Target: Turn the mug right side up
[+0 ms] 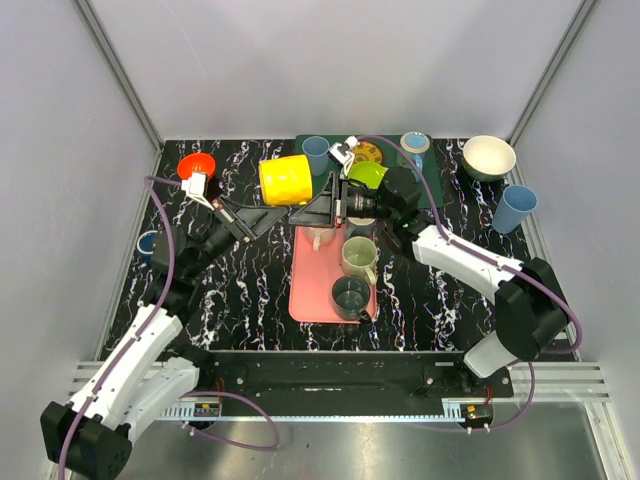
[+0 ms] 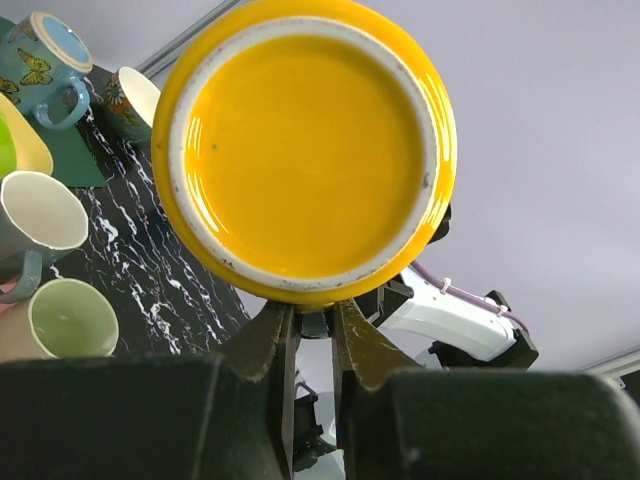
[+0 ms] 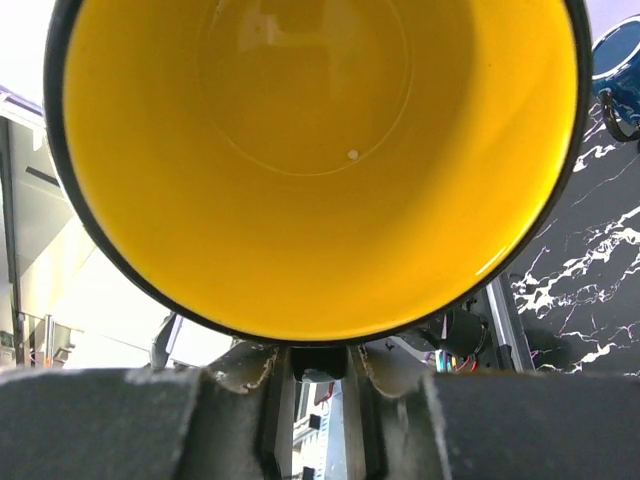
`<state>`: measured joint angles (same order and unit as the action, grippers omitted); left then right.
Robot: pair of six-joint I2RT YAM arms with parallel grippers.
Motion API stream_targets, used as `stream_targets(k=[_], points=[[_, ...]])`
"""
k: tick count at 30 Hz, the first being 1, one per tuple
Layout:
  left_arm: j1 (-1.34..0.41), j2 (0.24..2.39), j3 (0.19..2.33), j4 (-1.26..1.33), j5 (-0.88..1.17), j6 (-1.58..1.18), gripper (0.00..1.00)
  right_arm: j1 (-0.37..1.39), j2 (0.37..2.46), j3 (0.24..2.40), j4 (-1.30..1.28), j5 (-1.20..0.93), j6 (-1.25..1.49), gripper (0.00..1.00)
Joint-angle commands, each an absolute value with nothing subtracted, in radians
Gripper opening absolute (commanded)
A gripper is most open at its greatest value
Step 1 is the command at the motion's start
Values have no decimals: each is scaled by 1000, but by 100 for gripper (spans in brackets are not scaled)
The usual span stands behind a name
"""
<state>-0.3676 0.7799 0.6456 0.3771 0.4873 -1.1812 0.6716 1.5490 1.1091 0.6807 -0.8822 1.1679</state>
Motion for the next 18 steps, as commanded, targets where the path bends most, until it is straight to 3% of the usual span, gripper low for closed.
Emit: stream_targets(k=[1,3,5,7,10,11,14,18], points=[[-414,753,641,454,592,-1151,0,681,1543,1161,703,-856,1139,0],[-414,746,640,417,578,-1122,4,681,1497,1164,602,-821,1060,0],[-413,726,655,310,540,-1077,44,698,1432,1233,241,-702,805,0],[-413,681,684,107,476,-981,72,733,1405,1351,-155,-479,540,0],[-411,617,764,-212,248,-850,85,811,1405,1454,-447,-199,376,0],[-411,603,800,-292,80,-833,90,824,1414,1463,-486,-145,359,0],[-411,545,850,-549,-265,-833,95,879,1454,1477,-606,12,350,0],[-411,508,870,-707,-492,-891,99,931,1531,1457,-679,124,388,0]])
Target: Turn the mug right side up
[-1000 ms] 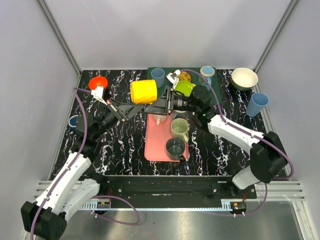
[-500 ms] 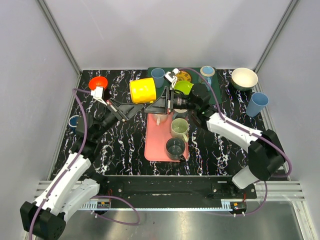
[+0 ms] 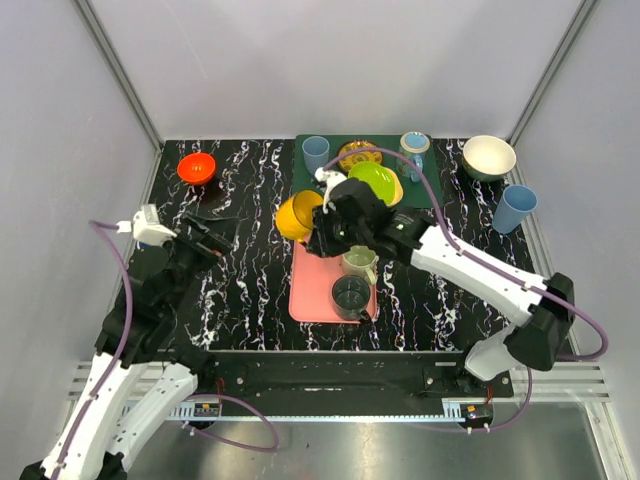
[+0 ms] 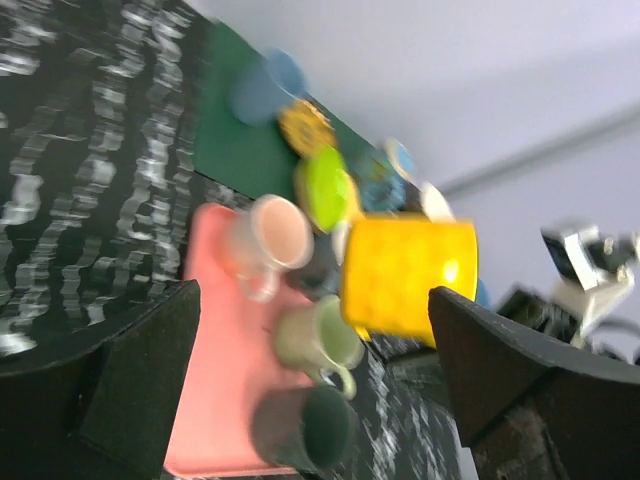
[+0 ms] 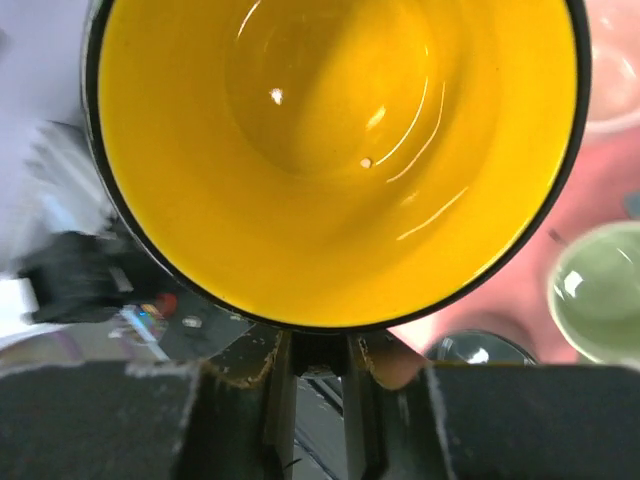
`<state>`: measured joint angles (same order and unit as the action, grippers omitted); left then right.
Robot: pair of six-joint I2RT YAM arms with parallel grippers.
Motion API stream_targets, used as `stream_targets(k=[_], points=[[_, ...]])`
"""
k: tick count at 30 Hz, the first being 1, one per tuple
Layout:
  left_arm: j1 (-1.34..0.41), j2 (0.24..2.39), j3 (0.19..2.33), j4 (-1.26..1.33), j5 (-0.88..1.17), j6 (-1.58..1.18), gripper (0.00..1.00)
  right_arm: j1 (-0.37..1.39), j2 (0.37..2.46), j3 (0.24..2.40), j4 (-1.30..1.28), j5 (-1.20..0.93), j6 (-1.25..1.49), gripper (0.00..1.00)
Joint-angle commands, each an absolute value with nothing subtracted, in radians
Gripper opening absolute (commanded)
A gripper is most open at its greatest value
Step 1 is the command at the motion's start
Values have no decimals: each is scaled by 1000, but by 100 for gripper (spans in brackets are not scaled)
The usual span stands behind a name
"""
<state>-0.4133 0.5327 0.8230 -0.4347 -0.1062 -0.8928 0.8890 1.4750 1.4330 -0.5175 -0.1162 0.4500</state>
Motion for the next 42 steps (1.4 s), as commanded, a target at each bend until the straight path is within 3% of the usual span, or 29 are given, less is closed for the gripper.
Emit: stream_targets(k=[1,18,31,34,40,42], points=[[-411,509,873,-756,-521,-903,99,946,1549,1447,-695,139,408,0],[-411,531,831,-841,-555,-939,99,980,1767,1370,-626,115,474,0],[-411,569,825,-838,-555,-931,99,980,1919,1468,-686,195,466,0],[-411,583,818,-833,-560,-933,99,980,1928,1480,-699,227,468,12],[-411,610,821,-831,-564,-928,99,962,1953,1499,-726,264,459,12],[-411,612,822,-831,-568,-925,99,956,1950,1493,-727,276,457,16]])
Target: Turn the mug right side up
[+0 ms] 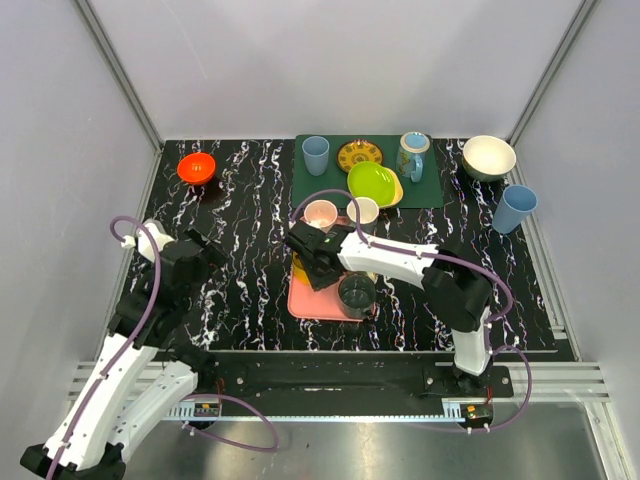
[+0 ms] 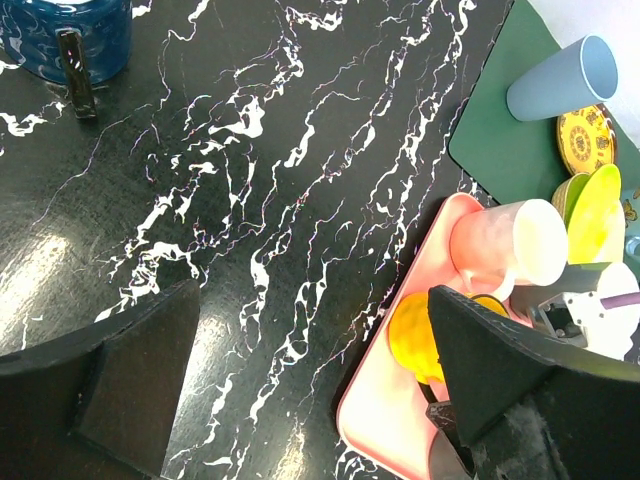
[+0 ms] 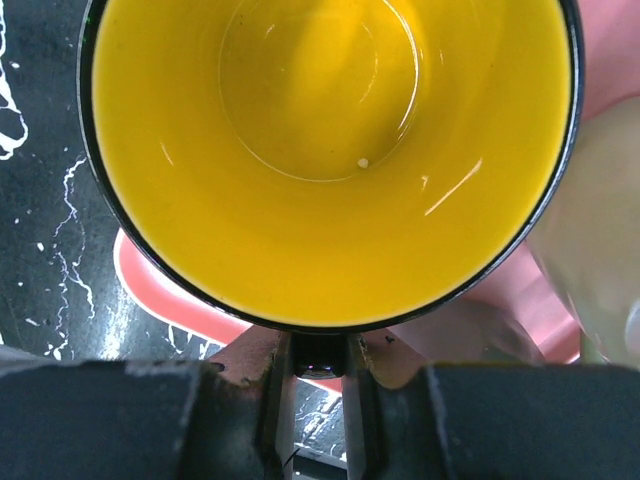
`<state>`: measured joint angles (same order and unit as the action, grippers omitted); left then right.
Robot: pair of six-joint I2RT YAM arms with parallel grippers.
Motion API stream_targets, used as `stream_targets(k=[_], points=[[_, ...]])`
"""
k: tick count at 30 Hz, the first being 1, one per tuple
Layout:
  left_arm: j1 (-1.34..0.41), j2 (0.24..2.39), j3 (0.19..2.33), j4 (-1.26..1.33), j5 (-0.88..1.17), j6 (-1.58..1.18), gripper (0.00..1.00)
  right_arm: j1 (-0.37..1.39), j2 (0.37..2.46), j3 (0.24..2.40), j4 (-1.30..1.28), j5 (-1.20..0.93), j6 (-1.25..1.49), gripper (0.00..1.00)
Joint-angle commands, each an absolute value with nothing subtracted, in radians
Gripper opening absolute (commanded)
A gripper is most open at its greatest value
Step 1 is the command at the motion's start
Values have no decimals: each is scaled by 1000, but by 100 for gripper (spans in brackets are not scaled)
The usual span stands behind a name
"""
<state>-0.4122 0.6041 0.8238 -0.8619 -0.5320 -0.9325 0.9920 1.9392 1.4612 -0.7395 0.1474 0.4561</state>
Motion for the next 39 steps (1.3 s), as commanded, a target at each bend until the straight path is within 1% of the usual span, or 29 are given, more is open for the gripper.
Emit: stream_targets(k=[1,3,4,9,14,18,23,26,27,28,30,31,33,37,39], points=[[-411,614,822,-831,-569,-923,99,956,1942,1490,-730,284,457,23],[-411,612,821,-831,-571,-923,99,953,1931,1482,-735,296,457,30],[-411,615,818,-831,-571,-923,99,954,1919,1480,-738,302,459,37],[-411,626,816,-831,-565,-930,99,956,1879,1468,-736,284,468,53],[-411,638,822,-825,-565,-910,99,980,1803,1468,-693,210,463,58],[-411,670,845,-821,-563,-881,99,1009,1750,1523,-698,155,459,62],[-359,750,881,-819,-566,-787,99,1045,1637,1575,-718,103,436,62],[-209,775,864,-752,-468,-700,99,1052,1521,1540,-657,75,420,62],[-116,781,851,-714,-439,-686,99,1052,1488,1495,-606,74,408,62],[-69,790,847,-700,-396,-672,99,1052,1426,1470,-583,78,403,62],[23,848,856,-681,-387,-646,99,1052,1370,1403,-533,110,381,63],[35,880,870,-690,-425,-647,99,1052,1329,1384,-523,121,373,63],[86,978,891,-675,-430,-634,99,1052,1301,1339,-505,141,353,64],[195,1110,907,-601,-303,-601,94,1052,1246,1290,-482,143,328,64],[209,1173,911,-562,-293,-572,93,1052,1223,1258,-466,141,315,64]])
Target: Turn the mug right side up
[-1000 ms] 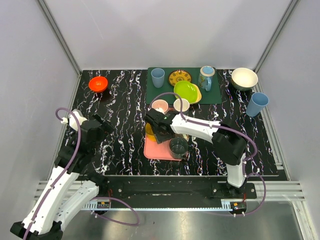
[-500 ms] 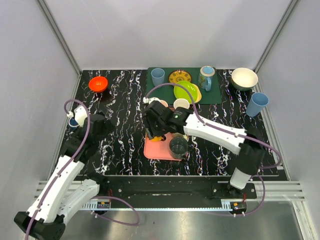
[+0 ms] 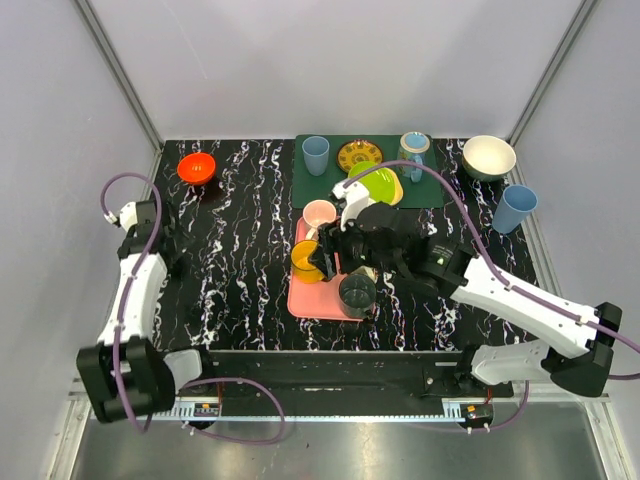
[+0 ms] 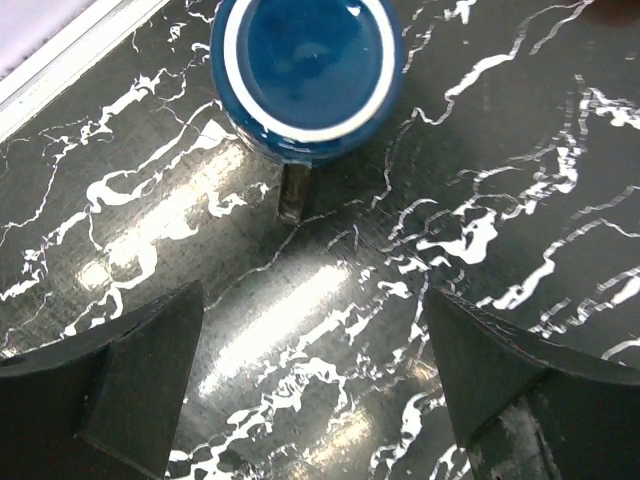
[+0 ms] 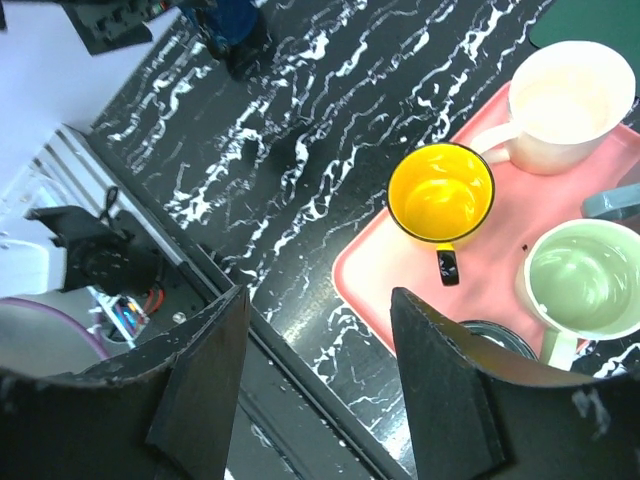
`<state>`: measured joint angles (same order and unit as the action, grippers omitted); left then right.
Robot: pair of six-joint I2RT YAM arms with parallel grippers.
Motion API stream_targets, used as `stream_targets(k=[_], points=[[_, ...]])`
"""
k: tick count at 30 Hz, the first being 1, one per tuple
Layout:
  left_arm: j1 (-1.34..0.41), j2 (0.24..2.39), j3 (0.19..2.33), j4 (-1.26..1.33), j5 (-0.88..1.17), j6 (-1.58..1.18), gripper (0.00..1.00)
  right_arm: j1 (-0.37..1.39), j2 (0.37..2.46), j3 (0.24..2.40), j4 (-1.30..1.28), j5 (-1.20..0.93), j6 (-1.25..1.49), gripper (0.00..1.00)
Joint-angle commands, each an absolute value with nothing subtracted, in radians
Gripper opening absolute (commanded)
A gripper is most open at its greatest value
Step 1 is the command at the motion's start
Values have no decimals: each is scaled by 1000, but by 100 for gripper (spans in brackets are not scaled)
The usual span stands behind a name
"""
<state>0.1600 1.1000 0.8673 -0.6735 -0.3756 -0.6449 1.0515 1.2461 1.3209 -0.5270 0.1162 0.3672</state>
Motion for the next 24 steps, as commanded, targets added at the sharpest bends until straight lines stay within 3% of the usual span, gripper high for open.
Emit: stream_targets(k=[1,6,8,21,24], points=[[213,1195,914,-555,-285,-563,93,1052,1200,1246,-460,141,311,64],[248,1287,902,-474,-272,-488,90,1052,1128,1172,-437,155,310,65],[268,1339,899,-427,-227,-459,82,1052,1083,1134,-425,172,316,65],[333,1496,956,-384,-222,-379,60,1052,1005,1048,-417,242,316,68],[341,1514,951,-376,-213,-368,48,1052,1012,1046,-416,244,310,68]])
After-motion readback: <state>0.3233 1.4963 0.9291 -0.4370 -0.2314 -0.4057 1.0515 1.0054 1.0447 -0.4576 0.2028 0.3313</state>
